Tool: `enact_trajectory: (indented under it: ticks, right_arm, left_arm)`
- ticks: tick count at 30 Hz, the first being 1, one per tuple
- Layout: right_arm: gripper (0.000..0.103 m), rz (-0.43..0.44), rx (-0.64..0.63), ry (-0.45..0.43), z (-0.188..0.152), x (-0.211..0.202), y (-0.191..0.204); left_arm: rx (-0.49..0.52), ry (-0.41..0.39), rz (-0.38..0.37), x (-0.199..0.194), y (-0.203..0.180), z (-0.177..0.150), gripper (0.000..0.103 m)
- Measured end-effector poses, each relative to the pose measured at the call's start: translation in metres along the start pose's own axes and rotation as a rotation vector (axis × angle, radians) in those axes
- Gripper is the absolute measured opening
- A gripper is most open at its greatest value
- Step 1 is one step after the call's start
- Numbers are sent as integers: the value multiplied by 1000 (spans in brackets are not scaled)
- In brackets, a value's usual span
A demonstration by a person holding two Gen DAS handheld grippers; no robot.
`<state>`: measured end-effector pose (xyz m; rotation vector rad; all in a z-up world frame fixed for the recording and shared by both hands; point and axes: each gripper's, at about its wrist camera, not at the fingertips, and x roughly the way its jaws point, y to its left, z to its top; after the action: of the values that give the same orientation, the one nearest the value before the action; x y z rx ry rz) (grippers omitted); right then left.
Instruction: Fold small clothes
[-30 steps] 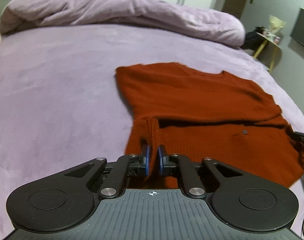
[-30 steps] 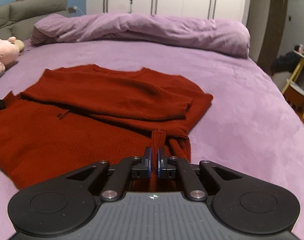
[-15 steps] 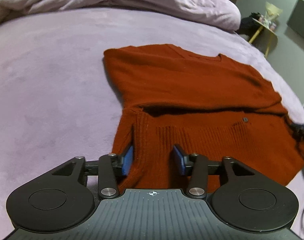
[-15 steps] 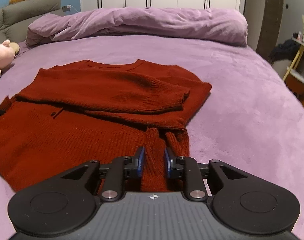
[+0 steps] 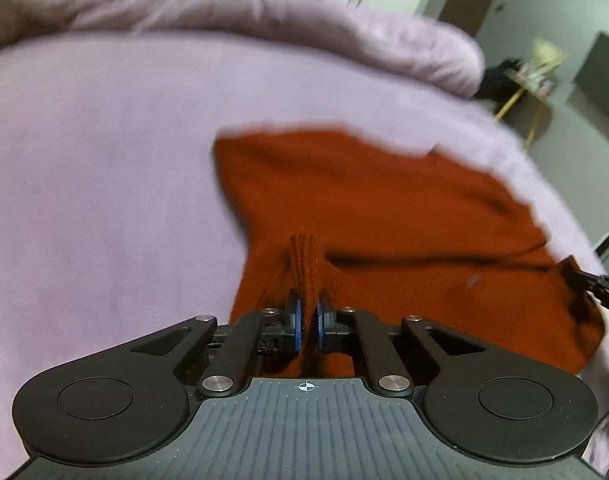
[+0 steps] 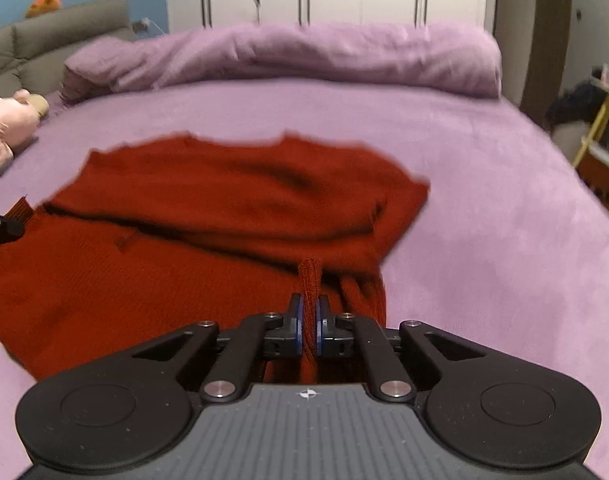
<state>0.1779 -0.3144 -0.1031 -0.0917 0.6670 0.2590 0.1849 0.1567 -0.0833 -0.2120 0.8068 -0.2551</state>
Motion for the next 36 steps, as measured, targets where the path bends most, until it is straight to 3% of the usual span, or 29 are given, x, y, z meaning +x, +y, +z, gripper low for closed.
enact_trajectory:
  ticks: [3,8,11,15,17,21,25,29,31,34,36]
  right_arm:
    - [5,-4,27,-113,22,-19,-8]
    - [5,-90,73,-192,60,0,-21]
    - [5,-124,103,-160,74,32,-27]
    - [5,-163,51,-28,77,84,-24]
    - [5,-173,45,4,79,99,-27]
    - [5,-188,52,-75,99,102,-31]
    - [5,-243,62,-122,130,120,-35]
    - [5,-292,57,-99,139,153,-33]
    - [6,-302,69,-83,134,166,-30]
    - [8,-400,89,-13,120,176,-25]
    - [11,-390,141,-84,115,160,-13]
  left_arm:
    - [1,-100,-22,-18,-4,29,9]
    - [-25,-192,58,3,-1,76,9]
    - [-62,-151,80,35,3,91,9]
    - [-1,-65,159,76,1,96,8]
    - [5,-64,175,84,2,98,8]
    - [14,-143,184,82,5,118,8]
    - [24,-202,261,96,4,137,8]
    - [-16,-195,372,125,2,138,9]
    - [-49,-176,420,129,5,134,17]
    - [-70,-177,338,114,-1,122,26]
    - [-76,-195,240,104,-16,110,38]
